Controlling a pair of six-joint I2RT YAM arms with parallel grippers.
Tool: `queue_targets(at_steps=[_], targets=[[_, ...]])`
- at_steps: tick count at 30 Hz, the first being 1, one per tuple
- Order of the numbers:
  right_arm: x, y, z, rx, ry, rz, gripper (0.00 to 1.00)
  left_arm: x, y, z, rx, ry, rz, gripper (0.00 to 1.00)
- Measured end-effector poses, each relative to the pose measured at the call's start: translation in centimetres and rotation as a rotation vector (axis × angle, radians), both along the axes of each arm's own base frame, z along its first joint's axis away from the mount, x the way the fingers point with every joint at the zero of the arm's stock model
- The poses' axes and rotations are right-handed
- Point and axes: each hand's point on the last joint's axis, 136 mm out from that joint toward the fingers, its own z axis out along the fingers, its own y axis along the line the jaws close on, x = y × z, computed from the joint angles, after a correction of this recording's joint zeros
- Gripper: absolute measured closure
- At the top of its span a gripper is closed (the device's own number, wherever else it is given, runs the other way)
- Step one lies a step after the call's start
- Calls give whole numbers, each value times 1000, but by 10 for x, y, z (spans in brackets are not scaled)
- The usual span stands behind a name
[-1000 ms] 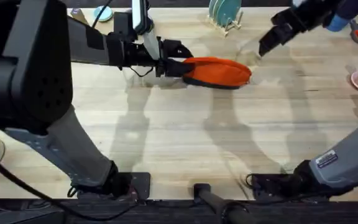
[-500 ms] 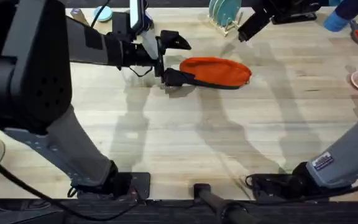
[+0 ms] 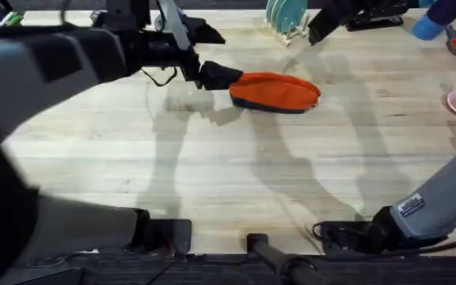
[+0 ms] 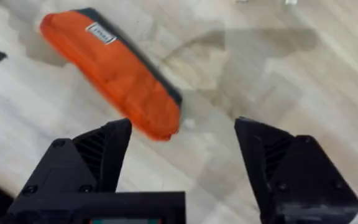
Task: Unzip the bag, pick up the pens from the table one at a time and place them inside, then zip the bag closed.
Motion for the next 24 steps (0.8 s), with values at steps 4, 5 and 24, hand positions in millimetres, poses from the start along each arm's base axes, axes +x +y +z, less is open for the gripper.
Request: queue_targets(at_steps=[4,5,24], targets=[[-10,-8,13,-30,23,-59,5,-8,7,19,60,22,102,8],[-11,-11,16,-42,17,-80,5,-9,10,23,69,29,132,8],[-103,-57,119,-74,-382,-249,5,-67,52,66,168,119,419,8]])
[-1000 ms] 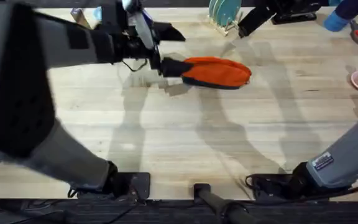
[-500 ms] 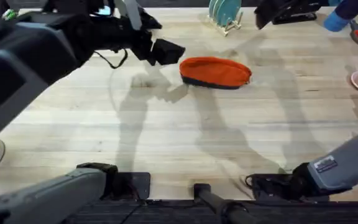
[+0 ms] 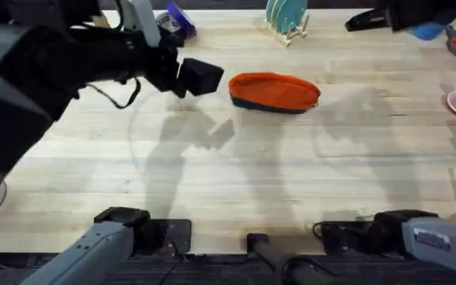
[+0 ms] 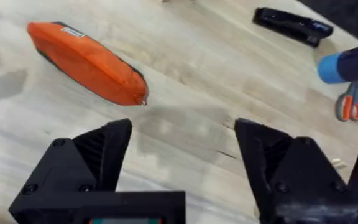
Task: Unzip the bag, pick up the pens from the table one at a time and place them inside, then zip the bag closed.
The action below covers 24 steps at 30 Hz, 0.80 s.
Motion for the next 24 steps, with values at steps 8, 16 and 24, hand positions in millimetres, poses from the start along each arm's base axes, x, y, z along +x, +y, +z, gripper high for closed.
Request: queue_targets(at_steps=[8,16,24], targets=[[-52,-3,-18,19,-134,-11,5,-28,12,7,18,35,73,8],[-82,11,-41,92,-182,48,6,-46,20,12,21,47,123,7],[-90,40,-42,222,-166,164,5,-48,22,16,24,31,136,7]])
